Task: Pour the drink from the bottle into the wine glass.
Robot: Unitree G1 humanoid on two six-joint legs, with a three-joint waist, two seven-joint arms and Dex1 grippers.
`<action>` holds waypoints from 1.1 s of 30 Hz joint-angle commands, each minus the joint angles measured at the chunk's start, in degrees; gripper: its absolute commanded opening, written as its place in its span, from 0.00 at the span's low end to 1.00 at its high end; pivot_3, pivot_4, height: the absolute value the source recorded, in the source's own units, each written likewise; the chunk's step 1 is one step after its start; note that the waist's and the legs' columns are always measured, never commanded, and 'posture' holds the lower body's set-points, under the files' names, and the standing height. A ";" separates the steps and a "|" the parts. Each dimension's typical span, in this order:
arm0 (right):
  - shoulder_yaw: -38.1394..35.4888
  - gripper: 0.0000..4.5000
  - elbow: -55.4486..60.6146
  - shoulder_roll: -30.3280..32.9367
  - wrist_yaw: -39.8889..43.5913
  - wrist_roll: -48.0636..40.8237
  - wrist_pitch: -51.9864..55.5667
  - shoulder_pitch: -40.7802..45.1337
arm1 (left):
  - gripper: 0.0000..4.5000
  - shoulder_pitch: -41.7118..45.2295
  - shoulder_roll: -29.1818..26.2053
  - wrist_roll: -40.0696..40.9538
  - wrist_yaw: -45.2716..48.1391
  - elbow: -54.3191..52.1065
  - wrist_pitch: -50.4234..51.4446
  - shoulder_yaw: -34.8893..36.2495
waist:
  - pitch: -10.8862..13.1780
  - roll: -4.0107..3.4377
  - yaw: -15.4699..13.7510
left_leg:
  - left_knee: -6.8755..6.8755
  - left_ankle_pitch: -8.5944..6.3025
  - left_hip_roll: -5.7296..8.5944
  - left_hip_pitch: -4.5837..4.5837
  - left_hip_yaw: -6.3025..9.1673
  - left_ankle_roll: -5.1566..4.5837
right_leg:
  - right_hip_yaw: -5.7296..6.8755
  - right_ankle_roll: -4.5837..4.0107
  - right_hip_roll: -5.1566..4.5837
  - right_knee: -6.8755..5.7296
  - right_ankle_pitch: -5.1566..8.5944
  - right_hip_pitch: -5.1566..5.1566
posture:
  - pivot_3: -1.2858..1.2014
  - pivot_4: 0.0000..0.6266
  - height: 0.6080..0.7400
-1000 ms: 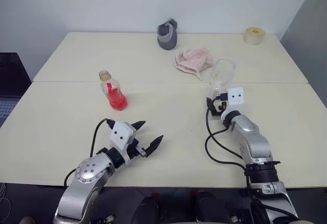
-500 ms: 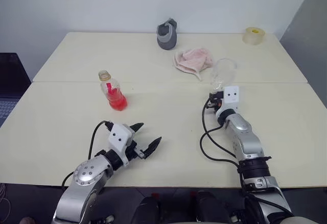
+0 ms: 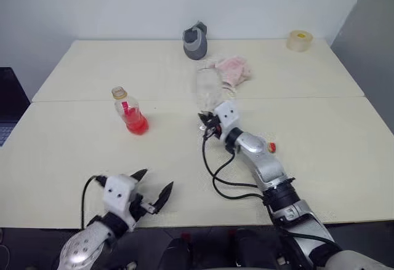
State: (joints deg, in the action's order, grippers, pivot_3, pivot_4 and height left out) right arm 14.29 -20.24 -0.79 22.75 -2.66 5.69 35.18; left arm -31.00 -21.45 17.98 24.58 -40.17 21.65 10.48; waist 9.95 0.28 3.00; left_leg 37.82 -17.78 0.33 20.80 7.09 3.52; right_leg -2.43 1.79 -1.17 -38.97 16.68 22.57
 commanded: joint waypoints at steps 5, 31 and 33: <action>0.46 0.03 -13.68 -0.53 -1.85 4.99 -10.01 4.44 | 1.00 -1.62 2.89 -0.79 -4.09 -4.28 -0.98 0.46 | 0.00 0.01 -0.64 | 0.08 0.00 0.11 -0.01 -0.12 0.00 | 0.09 0.08 0.03 0.02 -0.04 -0.09 | 0.52 0.24 1.00; -0.54 0.99 18.46 9.34 9.29 0.73 4.57 -13.74 | 1.00 4.95 3.69 -0.10 -7.63 -0.82 3.01 3.11 | 0.00 0.00 -0.29 | 0.04 0.00 0.07 -0.03 -0.10 0.00 | 0.07 0.00 0.06 0.00 -0.07 -0.06 | 0.52 0.24 1.00; -1.40 0.99 25.31 12.25 10.73 -0.42 7.80 -16.41 | 1.00 5.86 4.28 -0.63 -9.31 1.17 2.70 5.27 | 0.00 0.00 -0.39 | 0.05 0.00 0.07 -0.04 -0.05 0.00 | 0.07 0.00 0.06 0.01 -0.07 -0.09 | 0.52 0.24 1.00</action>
State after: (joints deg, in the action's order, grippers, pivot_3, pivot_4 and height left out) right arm 13.70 -2.59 10.06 31.79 -1.48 11.18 19.74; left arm -25.50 -17.55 17.77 16.94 -39.66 25.11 12.85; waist 9.95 0.28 2.61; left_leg 37.88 -17.77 0.40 20.76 7.05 3.53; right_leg -2.35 1.79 -1.10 -38.96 16.61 22.48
